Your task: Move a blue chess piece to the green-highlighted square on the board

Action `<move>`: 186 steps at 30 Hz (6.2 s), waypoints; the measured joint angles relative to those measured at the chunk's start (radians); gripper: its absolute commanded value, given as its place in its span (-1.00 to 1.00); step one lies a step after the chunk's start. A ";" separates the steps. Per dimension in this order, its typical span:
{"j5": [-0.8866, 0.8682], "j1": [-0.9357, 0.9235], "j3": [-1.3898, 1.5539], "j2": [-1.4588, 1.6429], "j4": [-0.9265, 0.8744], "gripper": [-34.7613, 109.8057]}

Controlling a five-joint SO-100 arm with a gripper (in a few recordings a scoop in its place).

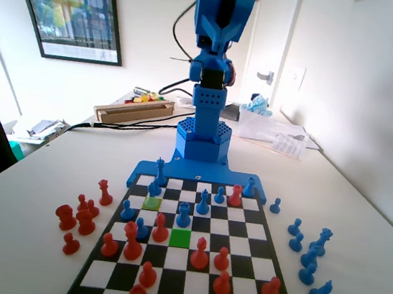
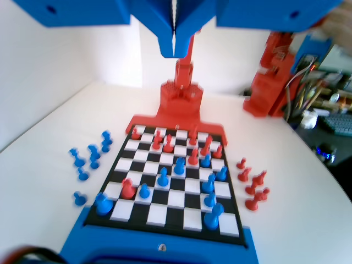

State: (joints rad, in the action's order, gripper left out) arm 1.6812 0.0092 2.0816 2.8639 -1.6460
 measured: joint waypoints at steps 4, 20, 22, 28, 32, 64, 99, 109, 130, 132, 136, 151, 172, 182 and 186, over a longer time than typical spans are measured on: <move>-0.028 0.000 -0.133 -0.186 -0.060 -0.51; 0.021 -0.190 -0.201 -0.669 -0.029 -0.51; 0.052 -0.192 -0.201 -0.710 -0.020 -0.51; 0.143 -0.249 -0.146 -0.756 0.038 -0.51; 0.204 -0.308 -0.107 -0.759 0.089 -0.50; 0.089 -0.394 0.112 -1.058 0.634 -0.36; 0.213 -0.385 0.103 -1.295 0.732 -0.36; 0.213 -0.385 0.103 -1.338 0.811 -0.35; 0.227 -0.385 0.155 -1.393 0.904 -0.35; 0.232 -0.385 0.166 -1.394 0.927 -0.35; 0.232 -0.385 0.183 -1.394 0.946 -0.36; 0.232 -0.385 0.192 -1.394 0.946 -0.50; 0.181 -0.356 0.054 -1.394 0.733 -0.51; 0.060 -0.275 -0.101 -1.393 0.575 -0.51; -0.008 -0.239 -0.164 -1.393 0.532 -0.51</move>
State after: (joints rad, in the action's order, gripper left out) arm 1.6736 -0.2301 1.9175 1.4711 -1.1137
